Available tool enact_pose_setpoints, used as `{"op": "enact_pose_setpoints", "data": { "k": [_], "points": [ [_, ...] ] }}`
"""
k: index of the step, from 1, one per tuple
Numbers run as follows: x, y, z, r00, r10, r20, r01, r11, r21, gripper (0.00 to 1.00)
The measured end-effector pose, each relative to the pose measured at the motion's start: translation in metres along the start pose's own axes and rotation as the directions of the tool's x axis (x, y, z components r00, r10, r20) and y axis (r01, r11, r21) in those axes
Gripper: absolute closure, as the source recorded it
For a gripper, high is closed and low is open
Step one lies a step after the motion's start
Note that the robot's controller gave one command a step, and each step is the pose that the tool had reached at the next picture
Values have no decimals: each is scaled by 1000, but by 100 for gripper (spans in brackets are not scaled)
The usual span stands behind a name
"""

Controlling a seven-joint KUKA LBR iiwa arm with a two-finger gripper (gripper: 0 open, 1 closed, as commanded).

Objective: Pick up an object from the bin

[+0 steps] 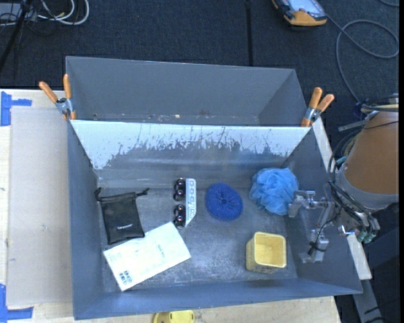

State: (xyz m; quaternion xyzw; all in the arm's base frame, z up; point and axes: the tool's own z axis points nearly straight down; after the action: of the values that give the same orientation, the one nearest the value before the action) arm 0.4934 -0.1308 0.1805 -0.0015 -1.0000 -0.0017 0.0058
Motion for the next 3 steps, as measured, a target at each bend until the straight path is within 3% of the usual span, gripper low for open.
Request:
{"op": "enact_pose_setpoints", "data": {
  "k": [1,2,3],
  "points": [
    [-2,0,-4,1000,-4,8,4,1000,2,0],
    [-10,12,18,997,-80,14,79,997,6,0],
    [3,54,84,975,-224,5,224,975,5,0]
  ]
}}
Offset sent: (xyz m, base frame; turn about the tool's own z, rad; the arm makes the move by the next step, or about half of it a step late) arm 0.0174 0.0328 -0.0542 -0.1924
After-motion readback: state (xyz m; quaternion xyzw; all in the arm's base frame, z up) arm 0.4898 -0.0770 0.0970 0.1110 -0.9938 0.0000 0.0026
